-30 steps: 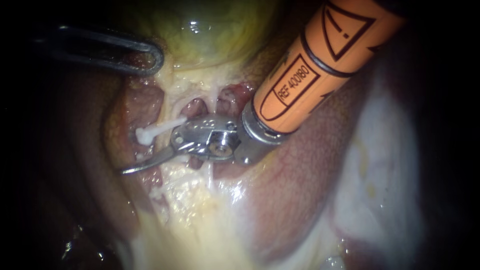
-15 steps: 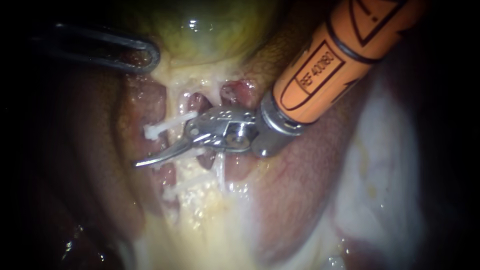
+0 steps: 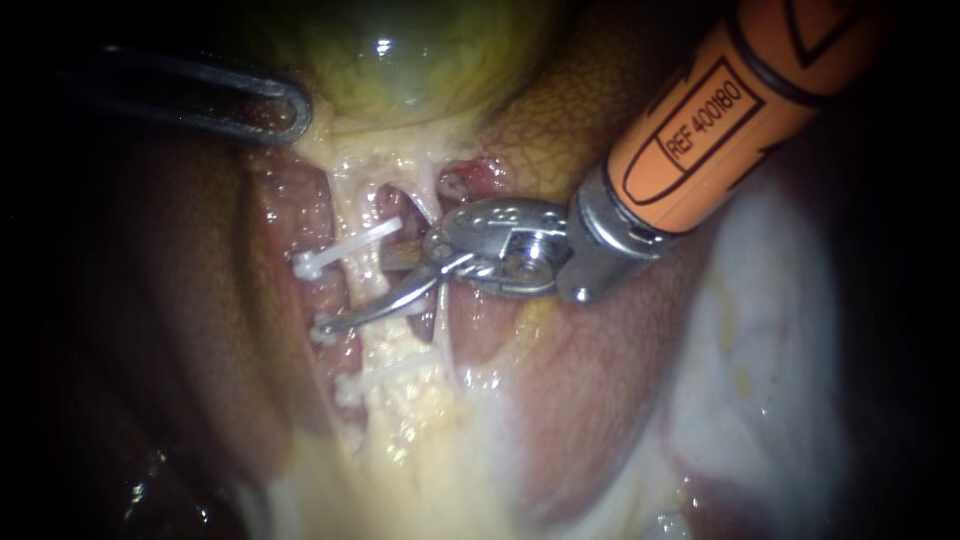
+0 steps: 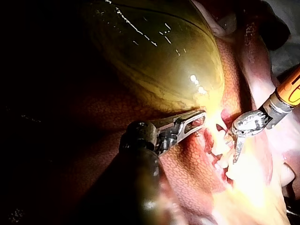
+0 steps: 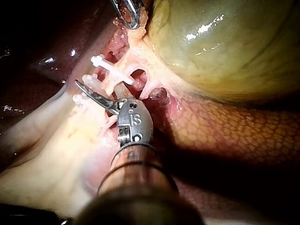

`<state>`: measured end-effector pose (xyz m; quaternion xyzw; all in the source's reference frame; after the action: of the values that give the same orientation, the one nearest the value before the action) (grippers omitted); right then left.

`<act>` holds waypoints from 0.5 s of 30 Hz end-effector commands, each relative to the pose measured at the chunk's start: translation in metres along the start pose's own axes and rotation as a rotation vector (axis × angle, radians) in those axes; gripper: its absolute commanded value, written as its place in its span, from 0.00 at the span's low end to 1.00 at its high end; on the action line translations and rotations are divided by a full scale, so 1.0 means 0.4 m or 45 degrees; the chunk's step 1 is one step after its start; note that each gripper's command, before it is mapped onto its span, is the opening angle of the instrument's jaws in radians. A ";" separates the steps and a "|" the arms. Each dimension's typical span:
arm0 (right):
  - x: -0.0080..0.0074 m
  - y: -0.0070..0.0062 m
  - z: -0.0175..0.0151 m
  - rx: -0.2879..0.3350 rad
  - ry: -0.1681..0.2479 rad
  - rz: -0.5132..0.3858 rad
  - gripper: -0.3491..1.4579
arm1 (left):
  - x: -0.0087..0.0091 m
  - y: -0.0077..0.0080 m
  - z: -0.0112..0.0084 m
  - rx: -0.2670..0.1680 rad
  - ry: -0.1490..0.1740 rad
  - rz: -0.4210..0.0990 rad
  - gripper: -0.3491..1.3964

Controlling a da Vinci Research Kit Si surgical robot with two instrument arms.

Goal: Go to the cutting position left tube

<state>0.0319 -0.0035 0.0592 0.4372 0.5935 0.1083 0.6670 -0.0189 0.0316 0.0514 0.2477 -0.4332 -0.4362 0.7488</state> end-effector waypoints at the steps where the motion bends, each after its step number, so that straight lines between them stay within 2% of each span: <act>1: 0.0001 -0.0003 0.0003 0.025 0.016 -0.003 0.80 | -0.0001 0.0000 0.0000 0.000 0.000 0.000 0.00; 6: 0.0007 -0.0010 0.0022 0.117 0.058 -0.017 0.76 | -0.0001 -0.0001 0.0002 -0.001 0.000 0.000 0.00; 15: 0.0038 -0.0022 0.0071 0.227 0.229 0.032 0.73 | -0.0002 -0.0001 0.0002 -0.001 0.000 -0.001 0.00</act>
<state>0.0347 -0.0045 0.0572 0.4925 0.6549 0.1057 0.5634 -0.0190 0.0316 0.0514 0.2478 -0.4331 -0.4363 0.7487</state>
